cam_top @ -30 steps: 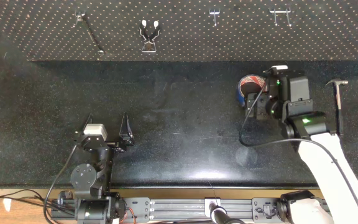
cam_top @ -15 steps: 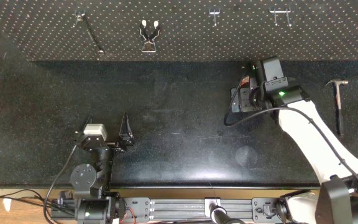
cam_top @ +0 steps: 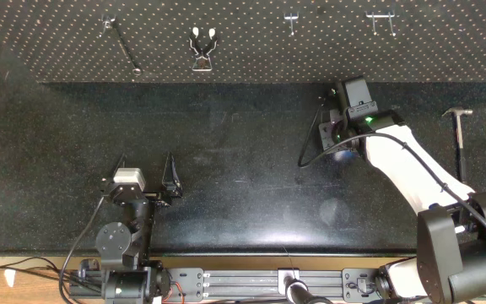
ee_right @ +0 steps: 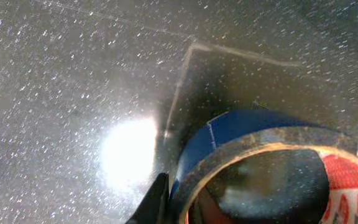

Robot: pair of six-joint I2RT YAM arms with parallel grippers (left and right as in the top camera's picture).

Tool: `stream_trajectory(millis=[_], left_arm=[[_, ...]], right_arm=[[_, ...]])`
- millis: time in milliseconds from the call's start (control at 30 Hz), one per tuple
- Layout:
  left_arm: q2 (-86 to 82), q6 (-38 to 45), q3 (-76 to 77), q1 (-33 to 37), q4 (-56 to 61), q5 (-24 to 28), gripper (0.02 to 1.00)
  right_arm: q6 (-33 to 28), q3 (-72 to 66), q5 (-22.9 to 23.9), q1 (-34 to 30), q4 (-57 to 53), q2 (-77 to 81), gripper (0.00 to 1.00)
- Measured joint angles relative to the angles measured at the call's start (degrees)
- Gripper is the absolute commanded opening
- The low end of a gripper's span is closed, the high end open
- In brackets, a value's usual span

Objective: Place Tools Onto Pegboard

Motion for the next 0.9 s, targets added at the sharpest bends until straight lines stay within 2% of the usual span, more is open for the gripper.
stream_trajectory(millis=[233,333,433,600,700,900], left_arm=[[0.0,0.0,0.0,0.0,0.0,0.0,0.996],[0.0,0.0,0.0,0.0,0.0,0.0,0.998],[0.0,0.0,0.0,0.0,0.0,0.0,0.996],[0.0,0.0,0.0,0.0,0.0,0.0,0.996],[0.0,0.0,0.0,0.0,0.0,0.0,0.996],[0.0,0.0,0.0,0.0,0.0,-0.2,0.996]], right_arm=[[0.3,0.0,0.0,0.0,2.0,-2.8,0.075],[0.7,-0.1,0.0,1.1,9.1,-13.2,0.075],[0.9,0.0,-0.1,4.9,18.7,-21.5,0.075],[0.9,0.0,0.0,9.6,35.3,-22.8,0.075],[-1.3,0.0,0.5,11.9,42.8,-20.9,0.075],[-2.8,0.0,14.7,17.0,53.3,-10.5,0.073]])
